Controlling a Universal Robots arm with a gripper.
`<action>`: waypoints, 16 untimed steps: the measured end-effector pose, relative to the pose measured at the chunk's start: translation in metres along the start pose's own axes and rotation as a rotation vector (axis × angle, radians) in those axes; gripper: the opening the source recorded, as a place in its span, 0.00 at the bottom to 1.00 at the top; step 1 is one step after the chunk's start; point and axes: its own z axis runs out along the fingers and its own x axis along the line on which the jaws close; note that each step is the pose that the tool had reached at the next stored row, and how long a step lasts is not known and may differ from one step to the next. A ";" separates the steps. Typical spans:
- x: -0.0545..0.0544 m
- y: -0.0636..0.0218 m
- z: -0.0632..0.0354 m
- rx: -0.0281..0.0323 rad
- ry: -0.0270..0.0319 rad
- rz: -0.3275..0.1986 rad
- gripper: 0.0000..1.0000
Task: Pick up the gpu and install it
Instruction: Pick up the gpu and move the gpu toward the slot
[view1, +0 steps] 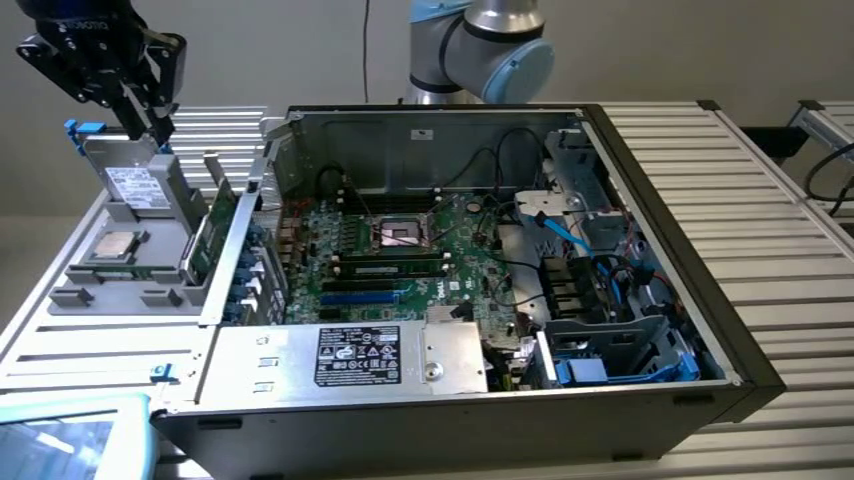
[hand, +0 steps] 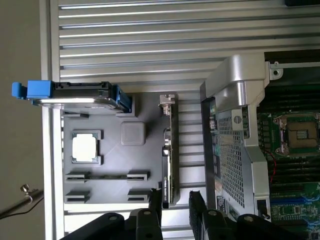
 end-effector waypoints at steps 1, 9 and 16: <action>0.000 0.0000 0.0000 0.0000 0.0000 0.000 0.37; 0.000 0.0000 0.0000 -0.0002 0.0001 0.000 0.37; 0.000 -0.0008 0.0087 -0.0002 0.0005 0.000 0.37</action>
